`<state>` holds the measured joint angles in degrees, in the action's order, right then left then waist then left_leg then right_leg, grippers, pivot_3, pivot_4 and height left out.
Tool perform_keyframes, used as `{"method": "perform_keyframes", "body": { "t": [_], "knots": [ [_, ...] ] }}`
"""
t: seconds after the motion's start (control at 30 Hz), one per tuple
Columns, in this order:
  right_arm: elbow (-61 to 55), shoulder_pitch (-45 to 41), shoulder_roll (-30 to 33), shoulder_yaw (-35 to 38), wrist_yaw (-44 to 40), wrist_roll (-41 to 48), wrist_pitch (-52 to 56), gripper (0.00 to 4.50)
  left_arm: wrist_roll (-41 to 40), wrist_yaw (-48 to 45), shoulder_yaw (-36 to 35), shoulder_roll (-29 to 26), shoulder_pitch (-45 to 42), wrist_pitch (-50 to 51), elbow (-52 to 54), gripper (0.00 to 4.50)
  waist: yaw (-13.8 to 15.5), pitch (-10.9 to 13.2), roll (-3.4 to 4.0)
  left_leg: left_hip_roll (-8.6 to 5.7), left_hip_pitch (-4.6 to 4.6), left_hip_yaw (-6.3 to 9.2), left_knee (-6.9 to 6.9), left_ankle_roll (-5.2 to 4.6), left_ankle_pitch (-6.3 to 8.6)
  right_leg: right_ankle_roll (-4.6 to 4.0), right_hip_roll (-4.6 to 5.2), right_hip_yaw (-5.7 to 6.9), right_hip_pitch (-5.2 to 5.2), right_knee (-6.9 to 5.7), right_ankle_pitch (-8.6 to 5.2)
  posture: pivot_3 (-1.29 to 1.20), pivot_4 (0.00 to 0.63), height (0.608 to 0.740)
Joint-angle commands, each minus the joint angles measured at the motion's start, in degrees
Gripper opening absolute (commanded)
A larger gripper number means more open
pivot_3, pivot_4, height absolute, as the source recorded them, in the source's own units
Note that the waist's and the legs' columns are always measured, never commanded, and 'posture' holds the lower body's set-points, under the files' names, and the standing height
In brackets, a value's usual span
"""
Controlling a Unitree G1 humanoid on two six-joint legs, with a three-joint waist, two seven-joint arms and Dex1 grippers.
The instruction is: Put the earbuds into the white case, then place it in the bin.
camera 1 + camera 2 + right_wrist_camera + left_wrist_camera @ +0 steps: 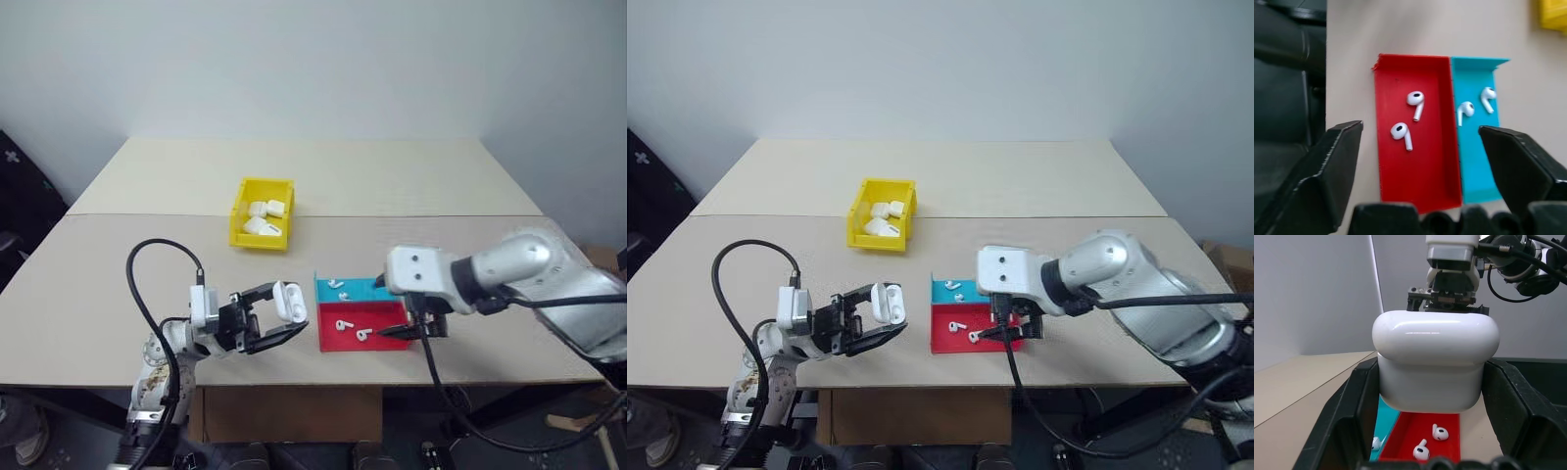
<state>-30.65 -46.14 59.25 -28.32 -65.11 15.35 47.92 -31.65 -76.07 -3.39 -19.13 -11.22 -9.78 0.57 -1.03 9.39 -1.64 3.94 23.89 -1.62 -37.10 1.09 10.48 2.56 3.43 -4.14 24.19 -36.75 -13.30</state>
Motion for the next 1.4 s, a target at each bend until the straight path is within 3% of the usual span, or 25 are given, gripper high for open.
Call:
{"method": "perform_keyframes", "body": {
  "t": [0.03,0.37,0.5,1.03,1.4],
  "knots": [
    [0.54,-2.06,-1.69,-3.59,-1.34,-4.78,-1.92,3.24,-1.31,-1.94,-0.96,-1.36,0.58,-2.58,0.89,2.8,0.02,0.0,0.0,0.0,0.02,0.0,0.0,0.0,0.0,0.04,0.0,0.0,0.02,0.0,0.03,0.0,0.15,0.74],
    [5.38,-2.56,-5.82,-11.37,-5.7,-16.17,-9.22,3.24,-2.18,-4.92,-1.56,-5.54,6.01,-5.13,2.91,2.8,-0.02,0.0,0.01,0.03,0.08,0.0,0.04,-0.01,0.02,0.15,0.0,0.07,0.11,-0.02,-0.01,0.0,0.15,0.74],
    [7.0,-2.4,-7.59,-11.78,-7.01,-18.31,-11.25,2.48,-1.41,-3.17,-1.25,-6.15,7.17,-5.24,4.09,2.8,0.02,0.0,0.01,0.04,0.08,0.0,0.04,-0.01,0.02,-0.02,0.0,0.07,0.1,-0.03,-0.11,0.0,0.15,0.74],
    [15.17,-2.16,-14.06,-13.35,-10.75,-26.86,-18.89,2.48,-0.51,1.12,-0.52,-7.64,9.94,-4.17,8.0,2.8,0.01,0.0,0.01,0.04,0.07,0.0,0.07,-0.01,0.03,-0.05,-0.01,0.09,0.11,-0.05,-0.12,0.0,0.15,0.74],
    [18.3,-1.3,-15.18,-12.3,-12.62,-29.28,-22.07,2.48,0.48,4.25,-0.07,-8.67,11.08,-3.54,9.46,2.8,0.01,0.0,0.01,0.04,0.06,0.0,0.1,0.0,0.03,-0.06,-0.01,0.1,0.12,-0.05,-0.14,0.0,0.15,0.74]
  ]
}}
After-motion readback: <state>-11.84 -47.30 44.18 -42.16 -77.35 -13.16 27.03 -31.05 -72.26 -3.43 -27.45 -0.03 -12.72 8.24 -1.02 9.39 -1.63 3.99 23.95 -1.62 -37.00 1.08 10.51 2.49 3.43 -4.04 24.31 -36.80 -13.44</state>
